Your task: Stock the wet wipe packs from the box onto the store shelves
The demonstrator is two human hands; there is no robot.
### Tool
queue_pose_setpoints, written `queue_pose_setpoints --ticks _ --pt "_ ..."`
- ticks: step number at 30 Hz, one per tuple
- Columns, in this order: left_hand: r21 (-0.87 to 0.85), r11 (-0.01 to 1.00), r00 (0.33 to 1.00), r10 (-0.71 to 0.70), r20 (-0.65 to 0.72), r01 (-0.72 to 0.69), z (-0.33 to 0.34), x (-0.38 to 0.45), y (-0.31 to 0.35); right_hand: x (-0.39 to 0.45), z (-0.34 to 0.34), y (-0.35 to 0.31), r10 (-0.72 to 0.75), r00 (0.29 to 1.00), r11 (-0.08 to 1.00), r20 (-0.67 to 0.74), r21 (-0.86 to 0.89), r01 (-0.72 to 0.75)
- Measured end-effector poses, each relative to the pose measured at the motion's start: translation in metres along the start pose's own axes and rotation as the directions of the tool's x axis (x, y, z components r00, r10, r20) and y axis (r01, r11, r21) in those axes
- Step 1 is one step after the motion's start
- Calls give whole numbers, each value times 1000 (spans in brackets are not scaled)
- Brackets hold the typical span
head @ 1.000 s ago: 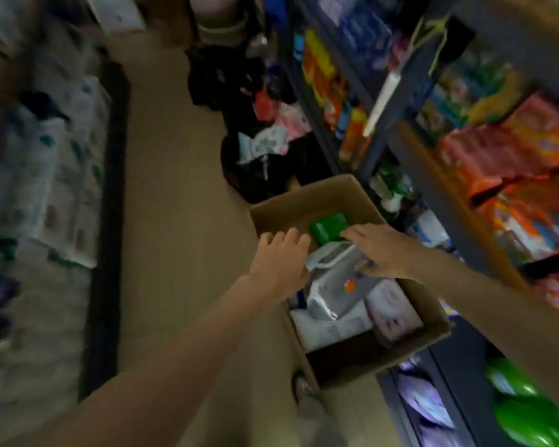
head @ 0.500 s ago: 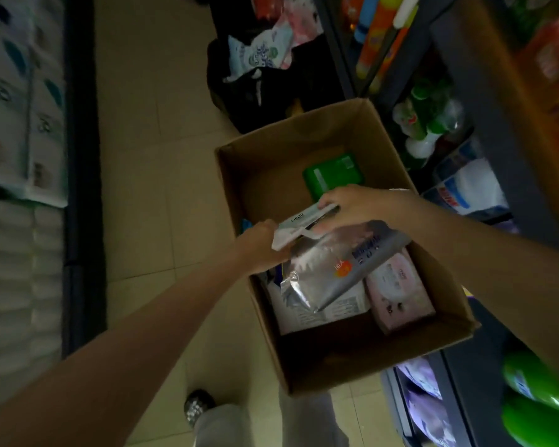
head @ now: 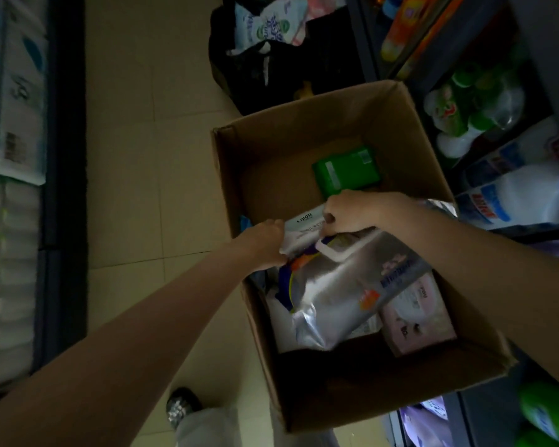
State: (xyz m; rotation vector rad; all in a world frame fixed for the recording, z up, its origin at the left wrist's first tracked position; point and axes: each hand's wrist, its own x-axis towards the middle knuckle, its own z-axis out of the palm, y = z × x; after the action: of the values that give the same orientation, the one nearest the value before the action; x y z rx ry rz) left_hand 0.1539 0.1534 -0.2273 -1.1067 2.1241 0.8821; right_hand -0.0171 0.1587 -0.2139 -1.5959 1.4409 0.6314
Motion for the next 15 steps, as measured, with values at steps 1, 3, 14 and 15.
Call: queue_pose_setpoints --ticks 1,3,14,15 --pt "6 1000 1000 -3 21 2 1 1 -1 -5 -3 -2 -19 999 999 28 -32 20" --pt "11 1000 999 -6 48 6 3 3 -3 -15 -6 -4 -30 989 999 144 -31 35" --pt "116 988 965 -131 226 106 16 54 5 42 11 2 -131 989 884 71 -444 149" --pt "115 987 957 -137 256 110 16 60 3 51 13 4 -102 987 886 126 -440 148"
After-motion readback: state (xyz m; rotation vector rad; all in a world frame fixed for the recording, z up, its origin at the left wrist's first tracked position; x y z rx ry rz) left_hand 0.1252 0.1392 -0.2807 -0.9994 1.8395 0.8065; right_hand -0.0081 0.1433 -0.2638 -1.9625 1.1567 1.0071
